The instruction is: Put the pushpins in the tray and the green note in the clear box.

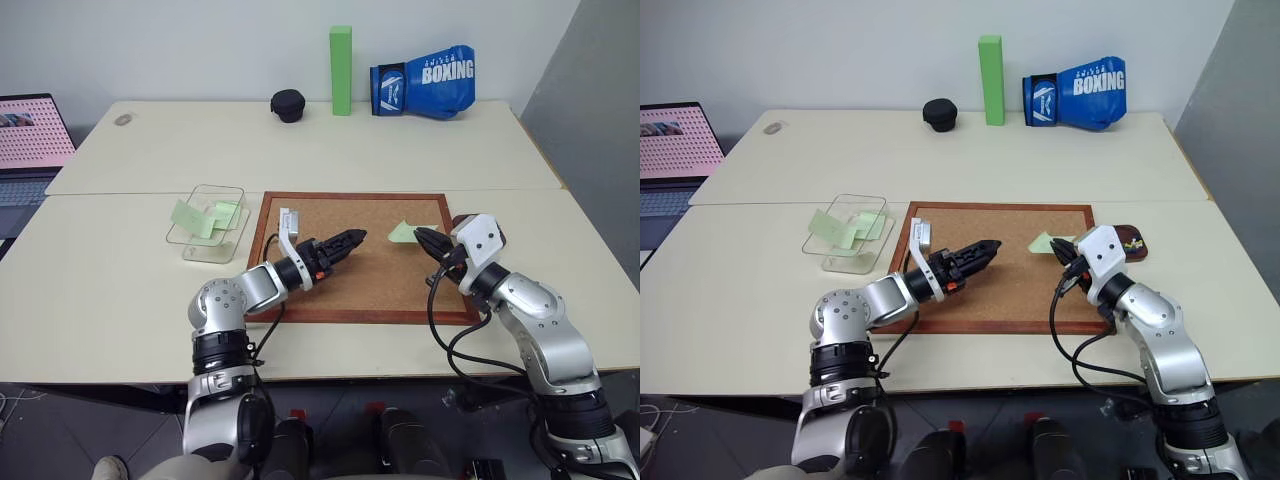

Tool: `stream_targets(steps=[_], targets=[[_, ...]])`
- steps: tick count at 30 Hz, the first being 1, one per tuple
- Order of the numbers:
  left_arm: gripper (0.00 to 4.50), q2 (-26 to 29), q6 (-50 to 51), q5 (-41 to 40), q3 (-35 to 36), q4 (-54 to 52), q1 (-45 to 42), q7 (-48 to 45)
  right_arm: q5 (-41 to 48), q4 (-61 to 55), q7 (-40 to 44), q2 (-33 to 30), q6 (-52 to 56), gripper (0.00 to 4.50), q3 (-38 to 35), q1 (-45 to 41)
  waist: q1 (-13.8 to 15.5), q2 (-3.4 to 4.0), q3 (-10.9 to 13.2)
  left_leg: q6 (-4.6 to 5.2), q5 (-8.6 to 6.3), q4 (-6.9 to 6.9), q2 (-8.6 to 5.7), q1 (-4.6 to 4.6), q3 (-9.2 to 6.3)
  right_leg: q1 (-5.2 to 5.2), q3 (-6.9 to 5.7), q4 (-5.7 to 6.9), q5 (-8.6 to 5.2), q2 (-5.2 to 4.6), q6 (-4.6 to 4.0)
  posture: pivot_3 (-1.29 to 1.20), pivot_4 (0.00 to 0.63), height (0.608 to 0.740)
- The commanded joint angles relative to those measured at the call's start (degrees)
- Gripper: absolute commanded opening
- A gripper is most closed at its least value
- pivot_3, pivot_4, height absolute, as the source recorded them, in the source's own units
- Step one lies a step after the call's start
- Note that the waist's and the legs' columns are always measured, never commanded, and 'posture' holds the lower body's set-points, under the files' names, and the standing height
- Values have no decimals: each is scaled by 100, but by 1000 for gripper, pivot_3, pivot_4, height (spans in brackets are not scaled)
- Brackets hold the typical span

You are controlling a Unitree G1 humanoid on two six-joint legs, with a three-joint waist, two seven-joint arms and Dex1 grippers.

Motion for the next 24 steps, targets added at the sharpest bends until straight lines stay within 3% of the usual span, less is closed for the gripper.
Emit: stream_targets(steps=[1, 10, 24], targets=[[3495, -604, 439, -840, 690, 22, -136, 1058, 56, -357, -39, 42, -65, 0, -59, -138, 0, -2, 1, 0, 0, -1, 1, 0, 0, 0, 0, 0, 0, 0, 0, 0, 150, 740], [3495, -1229, -60, -2114, 908, 235, -256, 2429, 139, -789, -101, 305, 184, 0, 161, -47, -1, -5, 3, -13, 6, -1, 1, 4, 1, 0, 2, 2, 0, 1, 0, 0, 150, 740], [3495, -880, -425, -3503, -13, 373, -69, 2860, 373, -1198, -63, 647, 472, 0, 494, 39, 38, -6, 3, -17, 8, -2, -4, -2, -2, 0, 1, -3, 0, -1, 0, 0, 150, 740]])
